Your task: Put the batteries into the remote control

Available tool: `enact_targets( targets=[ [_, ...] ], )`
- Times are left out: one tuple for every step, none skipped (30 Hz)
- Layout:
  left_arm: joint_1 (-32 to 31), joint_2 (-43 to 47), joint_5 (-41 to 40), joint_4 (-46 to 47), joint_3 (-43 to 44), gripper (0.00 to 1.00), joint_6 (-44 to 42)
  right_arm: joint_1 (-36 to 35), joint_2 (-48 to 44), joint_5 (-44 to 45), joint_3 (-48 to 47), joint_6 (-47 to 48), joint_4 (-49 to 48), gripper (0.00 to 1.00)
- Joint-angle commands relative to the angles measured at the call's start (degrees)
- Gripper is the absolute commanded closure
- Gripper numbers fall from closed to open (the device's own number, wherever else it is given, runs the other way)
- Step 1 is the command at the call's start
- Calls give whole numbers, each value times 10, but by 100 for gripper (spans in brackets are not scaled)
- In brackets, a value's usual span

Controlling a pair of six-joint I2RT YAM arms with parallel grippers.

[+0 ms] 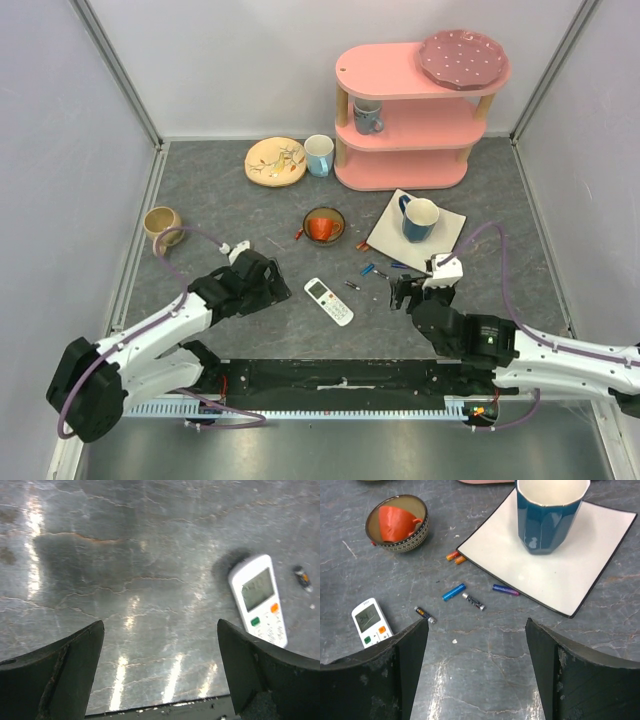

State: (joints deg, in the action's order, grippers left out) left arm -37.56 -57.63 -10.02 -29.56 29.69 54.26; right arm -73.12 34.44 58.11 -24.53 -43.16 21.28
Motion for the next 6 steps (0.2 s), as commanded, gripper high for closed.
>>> enact_targets(
  targets=[
    [2,46,40,52,-15,1,-22,-1,46,50,-49,-20,2,14],
    [2,88,40,77,-24,1,-16,-2,57,48,-66,-22,13,13],
    [2,108,38,88,-33,2,-14,-1,74,46,-71,-22,29,13],
    [2,130,34,98,-45,2,-14,-1,81,40,-76,-21,32,12],
    [2,159,25,96,-47,2,-19,-1,85,36,-81,-17,34,11],
    [2,175,19,89,-46,1,-22,-1,90,33,-82,-15,34,10]
  ],
)
